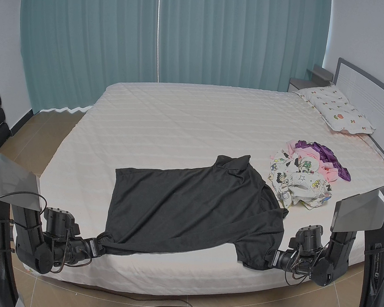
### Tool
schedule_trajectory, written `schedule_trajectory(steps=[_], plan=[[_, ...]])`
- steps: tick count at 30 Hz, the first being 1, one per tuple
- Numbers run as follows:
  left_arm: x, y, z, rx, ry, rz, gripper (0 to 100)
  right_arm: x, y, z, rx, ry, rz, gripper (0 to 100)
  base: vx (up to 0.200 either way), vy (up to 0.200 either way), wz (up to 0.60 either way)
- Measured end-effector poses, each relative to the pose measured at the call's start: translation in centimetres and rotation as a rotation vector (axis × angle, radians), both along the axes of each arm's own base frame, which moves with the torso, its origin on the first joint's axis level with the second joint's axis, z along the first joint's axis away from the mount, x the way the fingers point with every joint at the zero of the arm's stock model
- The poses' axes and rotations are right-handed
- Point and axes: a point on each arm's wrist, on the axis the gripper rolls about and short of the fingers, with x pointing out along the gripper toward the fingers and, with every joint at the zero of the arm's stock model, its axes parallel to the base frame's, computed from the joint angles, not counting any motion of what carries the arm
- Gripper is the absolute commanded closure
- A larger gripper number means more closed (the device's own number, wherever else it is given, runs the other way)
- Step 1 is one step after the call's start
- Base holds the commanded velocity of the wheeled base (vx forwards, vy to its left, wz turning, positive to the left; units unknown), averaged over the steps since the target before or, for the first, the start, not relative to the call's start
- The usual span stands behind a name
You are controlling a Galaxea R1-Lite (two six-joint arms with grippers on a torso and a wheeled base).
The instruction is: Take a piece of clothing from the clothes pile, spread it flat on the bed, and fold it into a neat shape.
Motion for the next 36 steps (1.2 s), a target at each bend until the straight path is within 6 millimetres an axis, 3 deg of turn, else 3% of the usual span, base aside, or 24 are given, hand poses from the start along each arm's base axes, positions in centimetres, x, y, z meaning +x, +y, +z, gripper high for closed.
schedule_trajectory(steps=[7, 14, 27, 36], plan=[[-0.2, 0.0, 0.0, 0.003, 0.005, -0.003, 100, -0.7, -0.8, 0.4, -0.021, 0.031, -0.019, 100, 0.0, 0.0, 0.0], [-0.8, -0.1, 0.5, 0.022, -0.002, -0.019, 100, -1.9, -2.5, 2.2, -0.021, 0.032, -0.05, 100, 0.0, 0.0, 0.0], [-3.0, -0.1, 1.2, 0.204, -0.025, -0.077, 100, -5.6, -4.6, 5.0, 0.004, 0.036, -0.056, 100, 0.0, 0.0, 0.0], [-4.8, -0.4, 0.6, 0.309, 0.025, -0.172, 100, -8.3, -5.6, 5.3, -0.013, 0.086, -0.045, 100, 0.0, 0.0, 0.0]])
